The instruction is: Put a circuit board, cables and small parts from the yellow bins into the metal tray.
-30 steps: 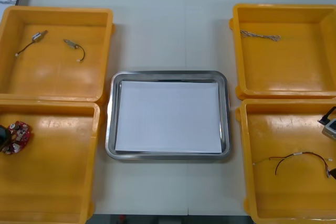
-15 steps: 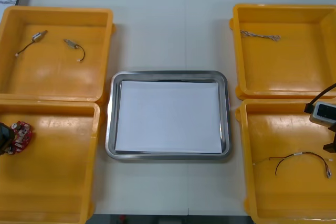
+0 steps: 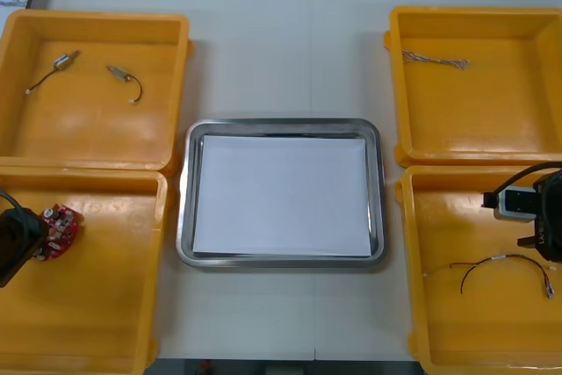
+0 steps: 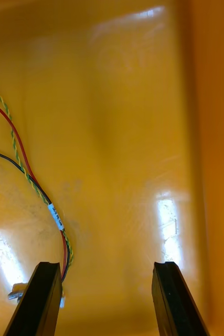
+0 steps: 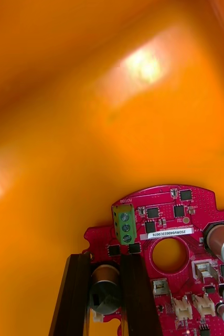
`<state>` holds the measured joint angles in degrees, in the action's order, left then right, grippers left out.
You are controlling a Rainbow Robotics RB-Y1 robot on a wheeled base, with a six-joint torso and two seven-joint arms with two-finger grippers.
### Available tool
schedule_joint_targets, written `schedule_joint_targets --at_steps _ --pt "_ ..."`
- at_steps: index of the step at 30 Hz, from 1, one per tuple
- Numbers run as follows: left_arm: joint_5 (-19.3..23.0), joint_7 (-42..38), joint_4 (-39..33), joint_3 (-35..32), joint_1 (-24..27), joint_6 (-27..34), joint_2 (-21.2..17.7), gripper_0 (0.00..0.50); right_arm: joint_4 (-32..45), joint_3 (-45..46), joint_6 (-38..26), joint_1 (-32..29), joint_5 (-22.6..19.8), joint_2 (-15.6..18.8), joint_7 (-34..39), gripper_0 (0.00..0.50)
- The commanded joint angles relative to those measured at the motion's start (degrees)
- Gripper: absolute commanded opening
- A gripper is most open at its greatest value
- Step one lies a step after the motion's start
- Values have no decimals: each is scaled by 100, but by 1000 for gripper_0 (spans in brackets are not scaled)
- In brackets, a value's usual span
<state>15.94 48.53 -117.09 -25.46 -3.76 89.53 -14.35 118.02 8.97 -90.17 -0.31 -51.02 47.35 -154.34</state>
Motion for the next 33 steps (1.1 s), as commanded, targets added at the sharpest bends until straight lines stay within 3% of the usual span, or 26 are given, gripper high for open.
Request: schedule_joint_targets --at_steps 1,10,33 --pt "-99 -212 -499 270 -520 38 170 0 -385 -185 298 67 -4 99 -66 500" --pt "-117 -230 -727 569 -968 -146 275 0 -544 -396 650 -144 92 99 -66 500" --pt "-64 -221 -885 824 -1285 -243 750 0 -728 -853 1529 -610 470 99 -66 500"
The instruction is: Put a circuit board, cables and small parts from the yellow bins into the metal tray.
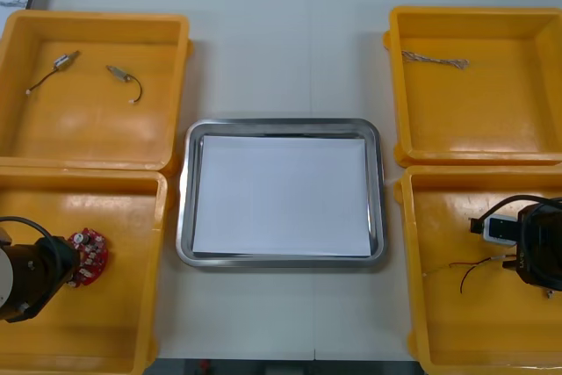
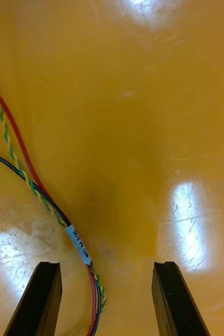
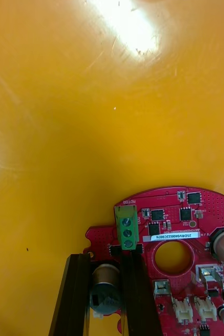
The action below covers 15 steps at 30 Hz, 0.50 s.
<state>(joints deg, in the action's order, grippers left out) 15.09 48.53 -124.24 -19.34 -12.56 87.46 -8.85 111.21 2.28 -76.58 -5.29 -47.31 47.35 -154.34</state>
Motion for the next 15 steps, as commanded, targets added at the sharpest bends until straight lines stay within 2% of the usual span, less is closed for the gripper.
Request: schedule_joint_targets --at_steps 1,7,8,9,10,11,12,13,15 --pt "29 -238 -206 246 -458 -27 217 1 -46 -211 187 -121 116 99 -66 500" --pt "64 -274 -277 352 -581 -36 217 7 -46 -263 205 -112 134 99 -66 500" --pt "64 -274 -285 343 -581 -36 217 45 -46 -272 214 -121 143 99 -66 500" --pt "56 -282 -285 343 -581 -36 208 137 -38 -281 214 -112 152 99 -66 500" --pt "56 -274 -285 334 -572 -36 208 183 -38 -290 205 -121 152 99 -66 500" --pt "56 -265 -285 316 -563 -36 208 276 -46 -290 205 -121 160 99 -66 500" --pt "56 -265 -277 308 -563 -36 208 319 -46 -290 214 -121 160 99 -66 500" --pt "38 -256 -277 299 -537 -27 208 400 -46 -316 214 -121 196 99 -66 500" --pt "21 -247 -277 264 -502 -18 182 474 -46 -343 249 -121 248 99 -66 500"
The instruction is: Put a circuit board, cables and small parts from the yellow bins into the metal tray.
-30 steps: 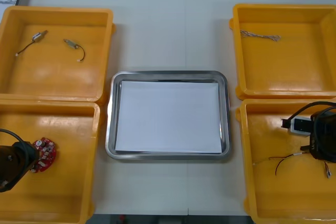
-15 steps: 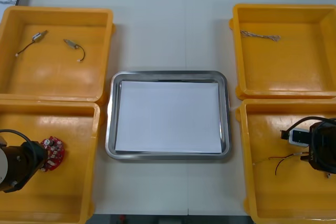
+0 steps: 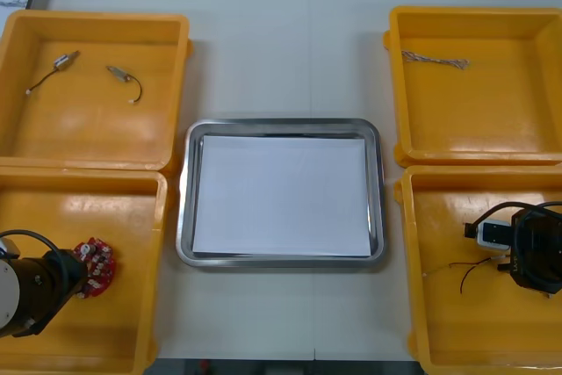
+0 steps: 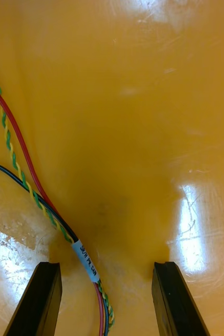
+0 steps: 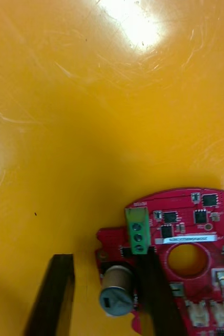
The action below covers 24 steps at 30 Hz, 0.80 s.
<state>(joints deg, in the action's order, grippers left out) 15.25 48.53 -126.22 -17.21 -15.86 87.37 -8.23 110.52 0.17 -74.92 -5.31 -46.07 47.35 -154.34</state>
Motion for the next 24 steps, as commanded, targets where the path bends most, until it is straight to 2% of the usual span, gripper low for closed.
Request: schedule_joint_targets --at_steps 1,5,6,7,8,9,10,12,13,19,24 --pt "-5 -238 -87 43 -163 -1 111 489 31 -132 92 -120 124 99 -66 500" --pt "13 -203 -131 -45 -84 114 14 500 22 -132 92 -120 177 99 -66 498" --pt "39 -195 -175 -63 -57 202 -47 500 31 -132 92 -120 195 99 -66 458" --pt "57 -195 -210 -80 -48 254 -83 500 22 -132 100 -120 195 99 -66 442" --pt "74 -195 -281 -107 -13 377 -144 500 22 -132 109 -120 204 99 -66 382" --pt "92 -195 -360 -133 13 518 -214 500 22 -140 109 -111 204 99 -66 292" --pt "101 -195 -404 -133 22 588 -250 500 22 -132 109 -111 204 99 -66 248" --pt "145 -212 -571 -186 92 878 -390 500 22 -149 109 -102 195 99 -66 117" --pt "171 -221 -641 -203 127 993 -460 500 22 -158 118 -93 186 99 -66 88" --pt "303 -247 -887 -370 329 1432 -794 500 22 -184 109 -85 168 99 -66 0" --pt "382 -230 -966 -485 576 1652 -1049 500 22 -184 83 -58 151 99 -66 0"
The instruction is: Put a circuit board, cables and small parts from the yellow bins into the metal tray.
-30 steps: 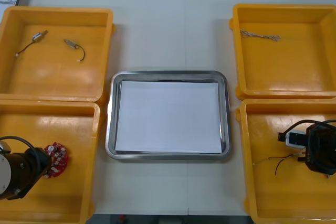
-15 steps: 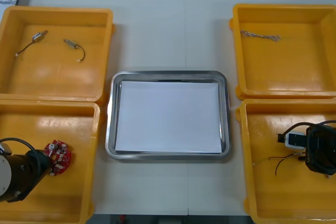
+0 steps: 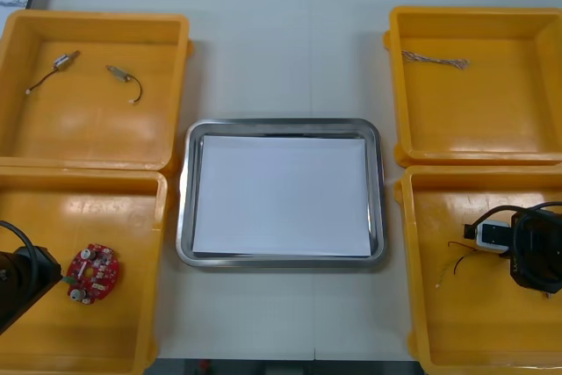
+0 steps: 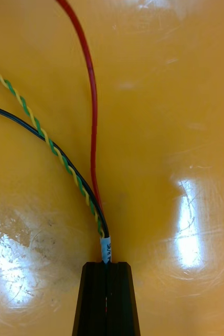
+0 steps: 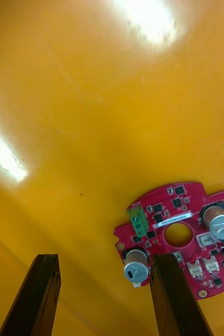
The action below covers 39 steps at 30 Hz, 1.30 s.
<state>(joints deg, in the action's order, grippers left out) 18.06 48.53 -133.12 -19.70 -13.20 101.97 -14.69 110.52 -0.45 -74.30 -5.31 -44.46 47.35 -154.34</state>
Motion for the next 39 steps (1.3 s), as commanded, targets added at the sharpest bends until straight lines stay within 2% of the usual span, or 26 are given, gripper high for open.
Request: schedule_joint_targets --at_steps 1,7,11,14,16,21,25,30,34,39 --pt "110 -221 -303 -245 380 236 -474 500 31 -122 -5 -32 -27 99 -66 0" --pt "207 -10 -417 -165 732 412 -790 500 57 36 -216 109 -142 99 -66 0" --pt "312 597 -522 -7 837 385 -975 500 180 238 -471 179 -230 99 -66 0" --pt "541 966 -575 46 863 359 -1107 500 294 353 -612 179 -282 99 -66 0" --pt "875 1352 -584 54 907 341 -1256 500 382 502 -823 179 -353 99 -66 0" --pt "1490 2372 -593 186 1180 341 -1590 500 409 863 -1218 197 -757 99 -66 0" --pt "1859 2803 -593 344 1373 288 -1801 500 409 1100 -1517 241 -968 99 -66 0" --pt "2026 3514 -575 485 1593 288 -2012 500 470 1443 -1860 285 -1161 90 -66 0" --pt "2176 4191 -566 547 1707 271 -2302 500 620 1697 -2290 329 -1232 55 352 0" --pt "2703 5167 -566 371 1611 157 -2654 500 1042 1917 -2783 355 -1223 29 1037 0"
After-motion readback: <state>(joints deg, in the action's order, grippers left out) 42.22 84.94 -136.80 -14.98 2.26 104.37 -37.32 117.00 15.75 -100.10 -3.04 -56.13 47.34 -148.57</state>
